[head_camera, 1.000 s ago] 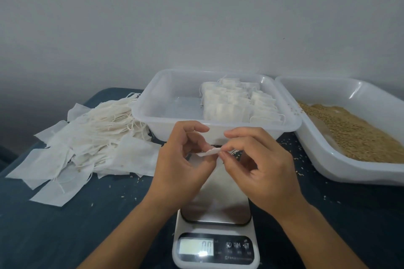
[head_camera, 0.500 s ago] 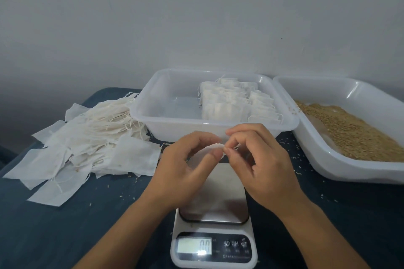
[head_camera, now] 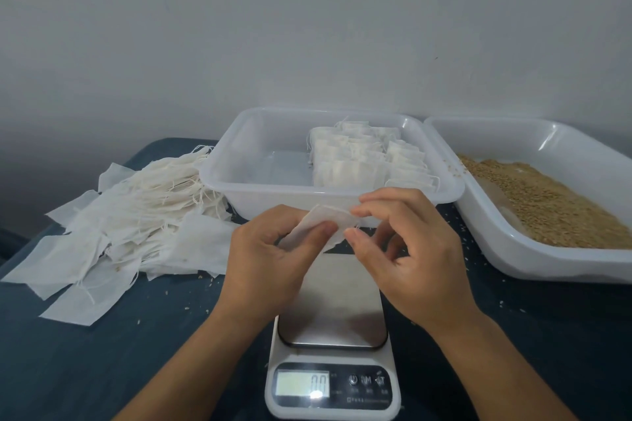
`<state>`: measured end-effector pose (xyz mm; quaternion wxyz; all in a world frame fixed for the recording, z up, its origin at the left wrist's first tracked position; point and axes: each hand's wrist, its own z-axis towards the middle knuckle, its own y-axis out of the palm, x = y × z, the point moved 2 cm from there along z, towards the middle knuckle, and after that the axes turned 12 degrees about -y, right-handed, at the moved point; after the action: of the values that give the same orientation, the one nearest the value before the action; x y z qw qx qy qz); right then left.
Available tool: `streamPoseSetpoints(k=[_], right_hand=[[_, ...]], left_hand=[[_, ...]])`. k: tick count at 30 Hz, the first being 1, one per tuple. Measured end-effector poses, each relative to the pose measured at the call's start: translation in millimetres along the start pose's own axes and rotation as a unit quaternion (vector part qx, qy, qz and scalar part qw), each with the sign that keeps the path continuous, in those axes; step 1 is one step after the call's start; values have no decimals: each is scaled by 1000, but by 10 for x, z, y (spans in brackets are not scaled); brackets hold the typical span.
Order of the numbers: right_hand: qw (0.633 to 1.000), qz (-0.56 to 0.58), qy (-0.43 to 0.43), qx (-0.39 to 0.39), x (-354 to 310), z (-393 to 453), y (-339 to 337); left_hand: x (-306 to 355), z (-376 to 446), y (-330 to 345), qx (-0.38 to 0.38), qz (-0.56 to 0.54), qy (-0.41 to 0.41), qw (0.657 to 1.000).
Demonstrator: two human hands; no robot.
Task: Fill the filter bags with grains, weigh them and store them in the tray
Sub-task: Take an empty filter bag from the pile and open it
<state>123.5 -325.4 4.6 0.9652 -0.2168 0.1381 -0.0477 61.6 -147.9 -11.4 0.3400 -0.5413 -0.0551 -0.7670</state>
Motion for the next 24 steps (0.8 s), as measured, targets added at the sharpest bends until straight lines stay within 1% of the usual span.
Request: streamPoseSetpoints(k=[11, 17, 21, 24], right_hand=[[999, -20, -32, -2, -18, -6, 9], [998, -38, -47, -9, -28, -24, 17], [999, -35, -29, -16, -15, -23, 25], [999, -38, -3, -31, 2, -21, 26]], left_hand=[[-3, -16, 18, -13, 4, 23, 1000], [-8, -37, 41, -21, -2, 12, 1000], [-29, -33, 62, -29, 12, -2, 999], [-58, -27, 106, -57, 13, -22, 998]])
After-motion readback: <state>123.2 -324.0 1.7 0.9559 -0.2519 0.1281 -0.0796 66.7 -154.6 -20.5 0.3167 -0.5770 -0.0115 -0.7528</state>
